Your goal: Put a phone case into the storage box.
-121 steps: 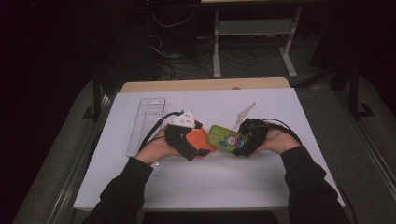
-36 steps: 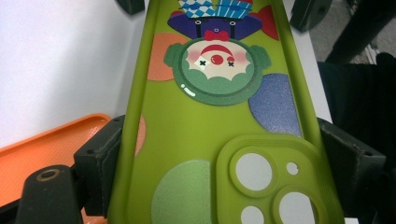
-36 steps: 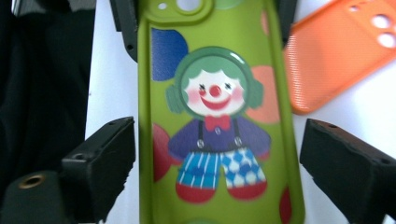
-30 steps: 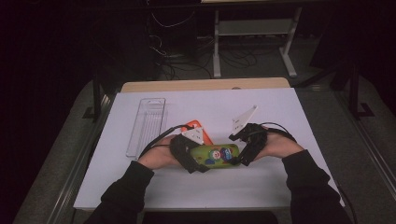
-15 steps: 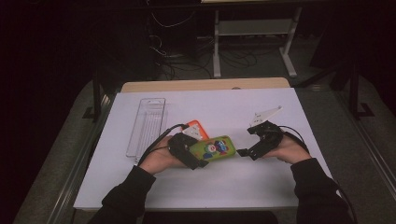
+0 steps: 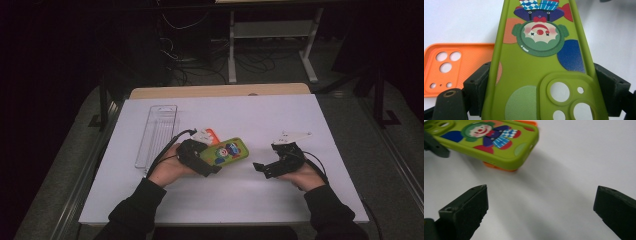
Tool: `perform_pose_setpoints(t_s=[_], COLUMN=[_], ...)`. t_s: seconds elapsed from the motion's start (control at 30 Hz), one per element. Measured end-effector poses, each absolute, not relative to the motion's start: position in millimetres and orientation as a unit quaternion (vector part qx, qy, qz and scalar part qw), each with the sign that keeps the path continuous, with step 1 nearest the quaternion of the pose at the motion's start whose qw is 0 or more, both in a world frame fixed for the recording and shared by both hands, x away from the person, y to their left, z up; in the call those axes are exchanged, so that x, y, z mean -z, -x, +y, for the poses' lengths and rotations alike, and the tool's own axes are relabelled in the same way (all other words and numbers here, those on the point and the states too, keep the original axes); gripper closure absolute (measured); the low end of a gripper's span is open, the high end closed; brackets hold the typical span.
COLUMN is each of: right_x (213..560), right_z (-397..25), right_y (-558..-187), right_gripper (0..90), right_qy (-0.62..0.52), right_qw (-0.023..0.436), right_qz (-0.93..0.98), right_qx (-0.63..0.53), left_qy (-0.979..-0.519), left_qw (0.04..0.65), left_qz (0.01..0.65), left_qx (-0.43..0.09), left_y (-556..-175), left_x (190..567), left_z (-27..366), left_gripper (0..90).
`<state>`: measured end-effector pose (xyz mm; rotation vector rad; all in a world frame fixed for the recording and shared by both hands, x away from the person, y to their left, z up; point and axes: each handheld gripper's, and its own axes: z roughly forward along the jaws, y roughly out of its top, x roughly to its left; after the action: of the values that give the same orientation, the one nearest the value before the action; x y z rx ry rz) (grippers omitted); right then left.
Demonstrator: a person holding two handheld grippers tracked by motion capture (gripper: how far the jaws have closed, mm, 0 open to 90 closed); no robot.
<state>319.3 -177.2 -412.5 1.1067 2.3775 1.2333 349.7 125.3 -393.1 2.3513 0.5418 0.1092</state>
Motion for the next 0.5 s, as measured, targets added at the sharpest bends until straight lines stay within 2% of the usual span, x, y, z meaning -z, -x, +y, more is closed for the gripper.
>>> perform_pose_setpoints(t_s=[0.5], right_x=[419.7], right_z=[-173.8], right_y=[-317.2], right_gripper=[0.0], right_qy=[-0.366], right_qw=[0.137], right_qz=[0.828], right_qx=[-0.403], left_qy=[-0.907], left_qw=[0.361], left_qz=[0.212], left_qx=[-0.043], left_y=[-351.7], left_x=[392.6], left_z=[128.2], left_gripper=[15.6])
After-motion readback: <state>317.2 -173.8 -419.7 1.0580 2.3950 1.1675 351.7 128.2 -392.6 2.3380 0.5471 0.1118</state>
